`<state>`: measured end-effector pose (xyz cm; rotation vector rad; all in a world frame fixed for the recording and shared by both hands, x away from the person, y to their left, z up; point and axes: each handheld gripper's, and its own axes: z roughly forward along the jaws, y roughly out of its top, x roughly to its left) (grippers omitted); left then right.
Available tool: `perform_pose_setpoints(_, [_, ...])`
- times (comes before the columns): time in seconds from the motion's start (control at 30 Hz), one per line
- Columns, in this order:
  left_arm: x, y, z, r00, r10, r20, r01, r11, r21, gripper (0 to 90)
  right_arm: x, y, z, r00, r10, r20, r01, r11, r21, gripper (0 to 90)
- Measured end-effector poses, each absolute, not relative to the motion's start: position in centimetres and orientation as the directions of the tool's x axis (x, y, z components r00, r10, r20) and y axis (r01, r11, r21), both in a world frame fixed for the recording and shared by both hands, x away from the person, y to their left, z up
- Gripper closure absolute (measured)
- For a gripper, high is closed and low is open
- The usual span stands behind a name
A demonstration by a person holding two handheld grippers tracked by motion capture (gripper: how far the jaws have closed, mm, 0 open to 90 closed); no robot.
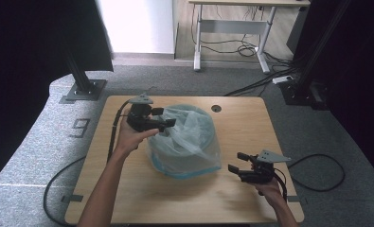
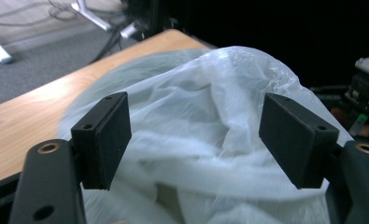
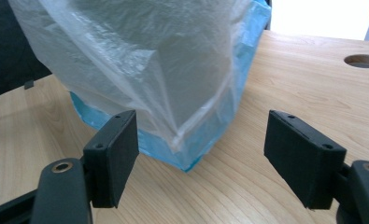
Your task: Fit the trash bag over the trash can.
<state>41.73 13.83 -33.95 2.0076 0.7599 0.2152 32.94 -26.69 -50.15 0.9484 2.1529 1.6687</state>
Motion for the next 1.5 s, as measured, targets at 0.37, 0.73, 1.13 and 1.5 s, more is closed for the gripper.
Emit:
perform_pose_setpoints(0.37, [44.5, 7.8, -33.7, 0.827, 0.554, -0.099, 0.438, -0.522, 0.732, 31.5, 32.9, -27.5, -50.4, -0.742, 0.641, 0.197, 0.353, 0.123, 0.928, 27.7])
perform_pose_setpoints(0.73, [46.1, 5.2, -35.8, 0.834, 0.540, -0.111, 0.486, -0.627, 0.609, 31.4, 32.8, -27.6, -50.5, -0.749, 0.631, 0.203, 0.362, 0.134, 0.922, 28.4])
perform_pose_setpoints(1.13, [47.0, 3.8, -37.5, 0.824, 0.555, -0.114, 0.530, -0.683, 0.502, 30.7, 32.9, -27.6, -50.7, -0.750, 0.628, 0.209, 0.377, 0.146, 0.915, 29.0])
perform_pose_setpoints(1.5, [44.9, 7.0, -34.2, 0.833, 0.536, -0.138, 0.489, -0.595, 0.638, 30.8, 33.0, -27.7, -50.8, -0.752, 0.624, 0.211, 0.383, 0.154, 0.911, 29.1])
